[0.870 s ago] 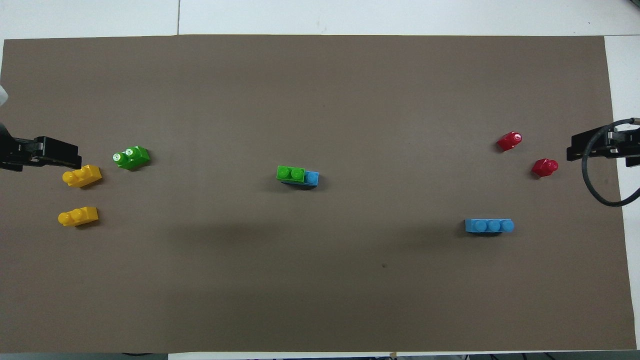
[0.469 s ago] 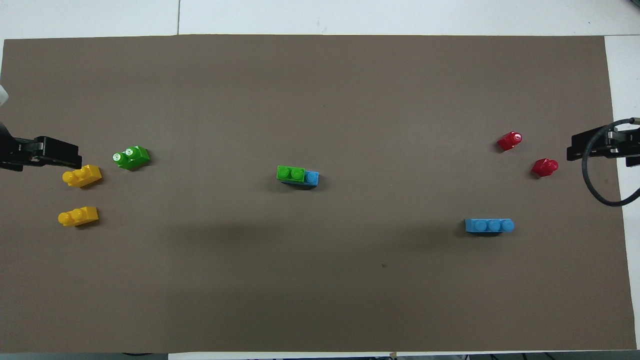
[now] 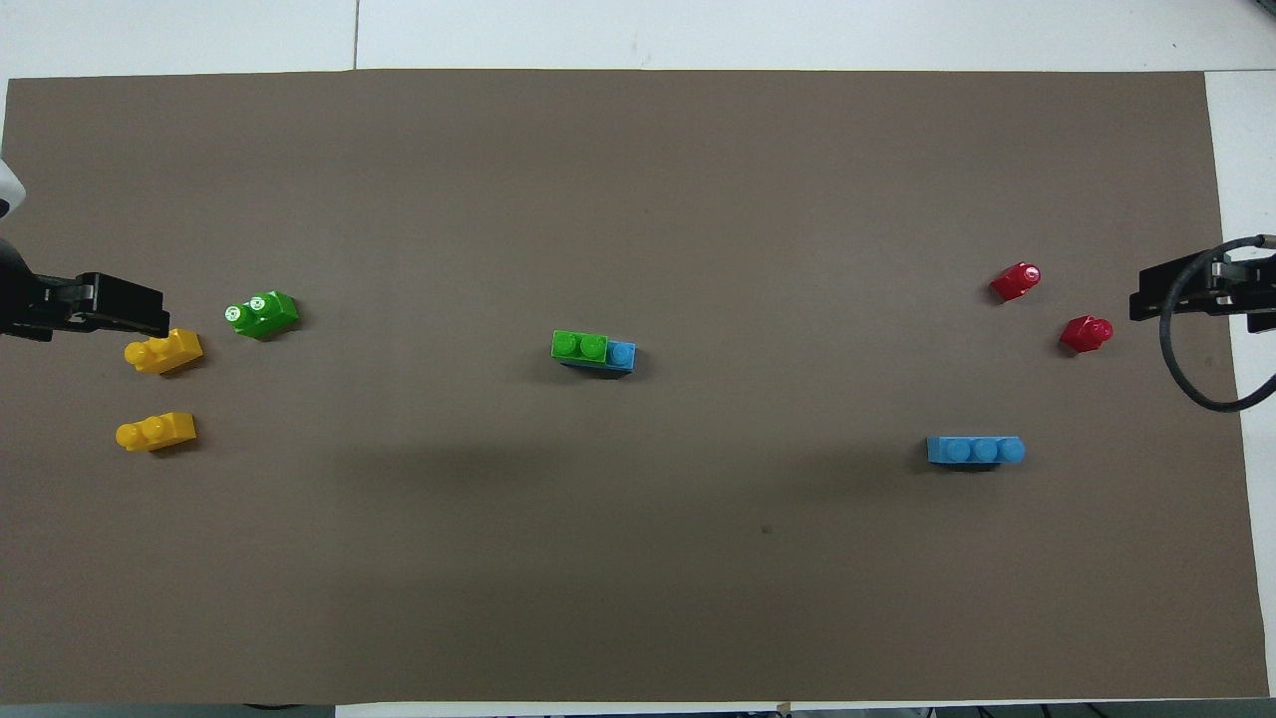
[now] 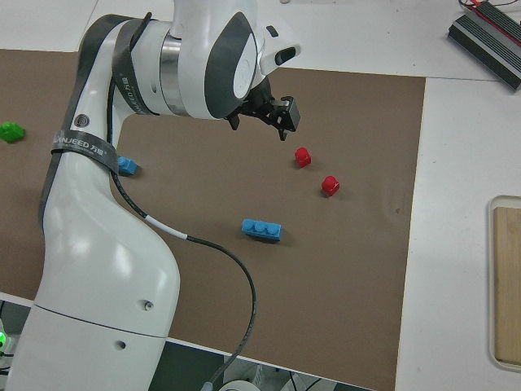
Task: Remove green block with left arm and hold with right
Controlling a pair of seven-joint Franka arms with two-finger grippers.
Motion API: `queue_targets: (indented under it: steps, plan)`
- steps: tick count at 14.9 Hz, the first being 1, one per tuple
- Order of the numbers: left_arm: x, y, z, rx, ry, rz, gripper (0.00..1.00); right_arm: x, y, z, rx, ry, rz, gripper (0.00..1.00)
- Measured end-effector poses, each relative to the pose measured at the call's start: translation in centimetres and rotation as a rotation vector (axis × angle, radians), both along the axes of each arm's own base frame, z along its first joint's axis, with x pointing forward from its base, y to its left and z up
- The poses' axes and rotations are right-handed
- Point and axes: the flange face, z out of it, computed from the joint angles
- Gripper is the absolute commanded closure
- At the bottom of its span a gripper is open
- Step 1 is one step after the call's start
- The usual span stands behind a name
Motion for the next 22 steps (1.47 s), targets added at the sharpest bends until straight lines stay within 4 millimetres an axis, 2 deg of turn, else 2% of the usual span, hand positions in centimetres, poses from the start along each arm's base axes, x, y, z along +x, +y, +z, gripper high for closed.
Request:
queue_targets:
  steps: [5,12,14,19,22]
  plan:
    - [-0.1,-0.2,-0.5,0.001,0.01,0.0,0.0,0.0,0.0,0.0,0.0,0.0,0.0,0.0]
    - [-0.6,-2.7,-0.9,-0.005,0.005,0.161,0.0,0.0,0.0,0.0,0.0,0.0,0.0,0.0]
    - [-0.8,-3.8,-1.0,-0.008,0.011,0.212,0.0,0.0,0.0,0.0,0.0,0.0,0.0,0.0]
    - [-2.1,-8.7,-1.2,0.002,0.011,0.449,0.0,0.0,0.3,0.0,0.0,0.0,0.006,0.0]
    - [-2.5,-10.2,-1.1,0.004,0.007,0.552,0.0,0.0,0.6,0.0,0.002,0.0,0.01,0.0]
